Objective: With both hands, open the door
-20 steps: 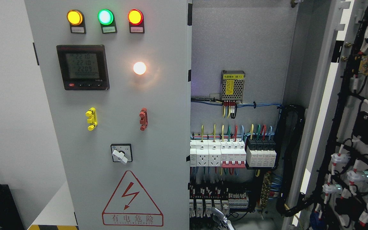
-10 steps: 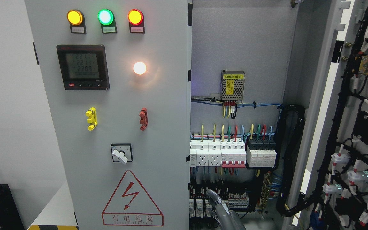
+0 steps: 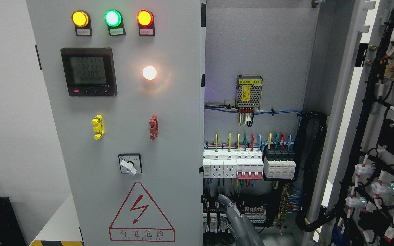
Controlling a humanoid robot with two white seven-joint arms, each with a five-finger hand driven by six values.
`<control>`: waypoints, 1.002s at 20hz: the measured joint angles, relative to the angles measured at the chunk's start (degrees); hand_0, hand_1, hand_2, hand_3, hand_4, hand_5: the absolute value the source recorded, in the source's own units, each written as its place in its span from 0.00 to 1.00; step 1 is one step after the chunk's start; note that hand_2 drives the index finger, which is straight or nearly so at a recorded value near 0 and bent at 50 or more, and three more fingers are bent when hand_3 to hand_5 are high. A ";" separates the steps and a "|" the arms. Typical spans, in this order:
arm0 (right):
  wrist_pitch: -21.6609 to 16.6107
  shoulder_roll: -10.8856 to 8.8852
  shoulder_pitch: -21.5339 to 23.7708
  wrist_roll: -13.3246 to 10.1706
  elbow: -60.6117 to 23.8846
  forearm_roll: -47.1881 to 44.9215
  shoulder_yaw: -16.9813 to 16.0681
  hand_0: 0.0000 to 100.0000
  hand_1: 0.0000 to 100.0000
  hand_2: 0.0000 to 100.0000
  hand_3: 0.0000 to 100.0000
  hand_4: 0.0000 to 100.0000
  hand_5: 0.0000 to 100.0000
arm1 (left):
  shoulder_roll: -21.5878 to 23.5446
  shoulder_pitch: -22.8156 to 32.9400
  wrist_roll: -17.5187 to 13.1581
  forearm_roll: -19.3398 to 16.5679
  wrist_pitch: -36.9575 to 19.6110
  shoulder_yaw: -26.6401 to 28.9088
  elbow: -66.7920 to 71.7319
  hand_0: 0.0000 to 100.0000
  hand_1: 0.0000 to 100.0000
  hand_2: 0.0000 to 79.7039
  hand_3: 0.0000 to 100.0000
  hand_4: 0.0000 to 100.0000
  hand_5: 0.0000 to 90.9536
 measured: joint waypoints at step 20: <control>0.04 0.25 -5.23 0.32 7.26 -1.15 0.58 0.39 0.00 0.00 0.00 0.00 0.00 | 0.00 -0.02 0.00 0.02 -0.02 0.00 0.00 0.00 0.00 0.00 0.00 0.00 0.00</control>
